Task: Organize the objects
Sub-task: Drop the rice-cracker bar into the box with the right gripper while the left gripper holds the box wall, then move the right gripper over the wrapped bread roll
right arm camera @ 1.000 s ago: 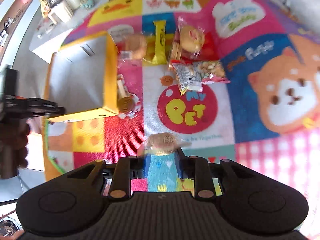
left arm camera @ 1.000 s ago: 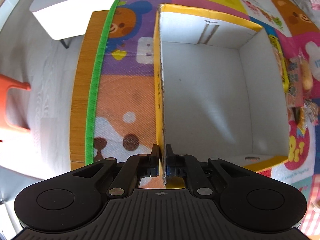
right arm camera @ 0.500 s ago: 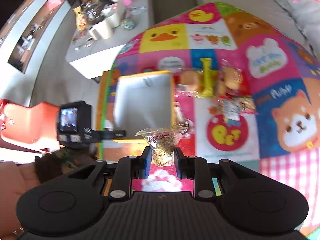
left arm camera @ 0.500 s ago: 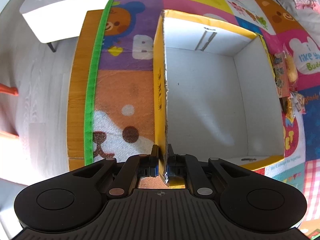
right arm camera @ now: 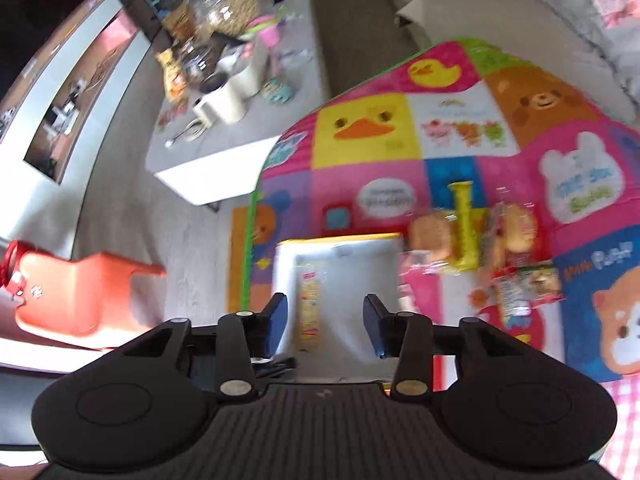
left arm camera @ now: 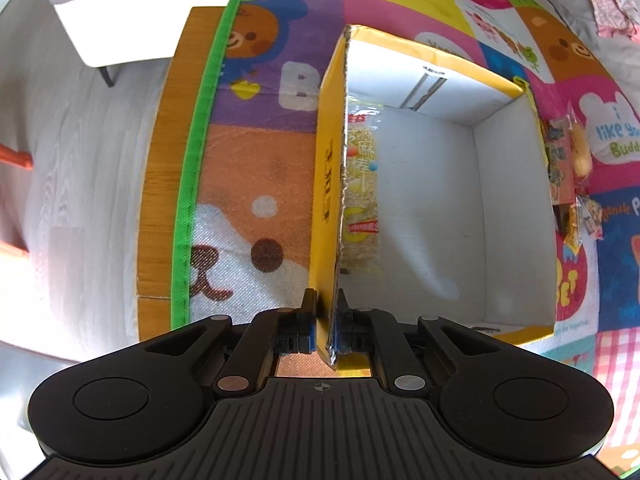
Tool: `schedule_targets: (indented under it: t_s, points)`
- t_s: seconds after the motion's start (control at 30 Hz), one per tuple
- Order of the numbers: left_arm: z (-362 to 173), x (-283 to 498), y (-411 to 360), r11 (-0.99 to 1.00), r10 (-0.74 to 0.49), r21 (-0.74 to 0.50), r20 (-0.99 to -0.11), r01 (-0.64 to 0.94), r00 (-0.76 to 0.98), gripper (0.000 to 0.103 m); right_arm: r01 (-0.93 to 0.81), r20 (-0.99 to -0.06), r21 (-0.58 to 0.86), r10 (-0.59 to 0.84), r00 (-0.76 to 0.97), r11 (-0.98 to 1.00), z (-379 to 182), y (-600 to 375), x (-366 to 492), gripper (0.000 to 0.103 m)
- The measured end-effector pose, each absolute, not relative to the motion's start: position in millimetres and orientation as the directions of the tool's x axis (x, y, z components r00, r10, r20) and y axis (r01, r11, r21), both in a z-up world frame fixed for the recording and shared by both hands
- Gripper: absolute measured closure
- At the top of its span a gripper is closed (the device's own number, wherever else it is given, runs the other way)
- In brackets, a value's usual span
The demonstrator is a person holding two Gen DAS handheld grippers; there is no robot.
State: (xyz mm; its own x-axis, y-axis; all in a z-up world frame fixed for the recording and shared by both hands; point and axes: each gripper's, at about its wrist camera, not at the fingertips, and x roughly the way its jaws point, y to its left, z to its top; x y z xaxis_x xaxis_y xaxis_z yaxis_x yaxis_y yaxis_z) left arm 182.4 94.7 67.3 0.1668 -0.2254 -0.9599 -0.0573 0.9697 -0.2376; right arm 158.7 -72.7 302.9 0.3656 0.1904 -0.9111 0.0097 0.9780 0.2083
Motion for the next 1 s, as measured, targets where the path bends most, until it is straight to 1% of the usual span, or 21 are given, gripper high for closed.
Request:
schedule_targets:
  t_s: [0.07, 0.17, 0.27, 0.4, 0.47, 0.57, 0.6, 0.77, 0.93, 1.0]
  points:
    - [68, 183, 95, 0.97, -0.219, -0.233, -0.962, -0.075, 0.165, 0.094, 0.023, -0.91, 0.163, 0.141, 0.39, 0.986, 299, -95, 147, 0.047]
    - [69, 185, 99, 0.969, -0.203, -0.223, -0.964, -0.107, 0.17, 0.094, 0.045, -0.923, 0.044, 0.023, 0.384, 0.998, 282, -126, 124, 0.046]
    - [69, 186, 104, 0.97, -0.178, -0.202, -0.969, -0.133, 0.17, 0.094, 0.062, -0.941, -0.042, -0.06, 0.333, 0.997, 254, -155, 99, 0.046]
    - [69, 186, 108, 0.973, -0.144, -0.169, -0.977, -0.157, 0.159, 0.094, 0.107, -0.956, -0.068, -0.096, 0.277, 0.992, 223, -191, 73, 0.046]
    - [70, 187, 108, 0.975, -0.13, -0.154, -0.98, -0.162, 0.151, 0.094, 0.09, -0.958, -0.083, -0.104, 0.267, 0.993, 209, -200, 68, 0.046]
    - [73, 188, 104, 0.978, -0.11, -0.132, -0.984, -0.16, 0.139, 0.094, -0.016, -0.956, -0.108, -0.099, 0.278, 0.994, 190, -199, 70, 0.046]
    - [73, 188, 102, 0.979, -0.104, -0.125, -0.986, -0.164, 0.132, 0.094, -0.066, -0.954, -0.112, -0.088, 0.287, 0.992, 183, -195, 72, 0.043]
    - [70, 187, 89, 0.976, -0.09, -0.107, -0.992, -0.19, 0.092, 0.094, -0.276, -0.958, -0.055, 0.028, 0.286, 0.96, 141, -165, 91, 0.042]
    - [69, 200, 77, 0.961, -0.116, -0.138, -0.988, -0.239, 0.103, 0.094, -0.409, -0.96, 0.014, 0.126, 0.25, 0.912, 88, -130, 120, 0.042]
    - [71, 209, 70, 0.965, -0.096, -0.123, -0.988, -0.231, 0.123, 0.094, -0.438, -0.957, 0.013, 0.137, 0.254, 0.899, 73, -121, 131, 0.044]
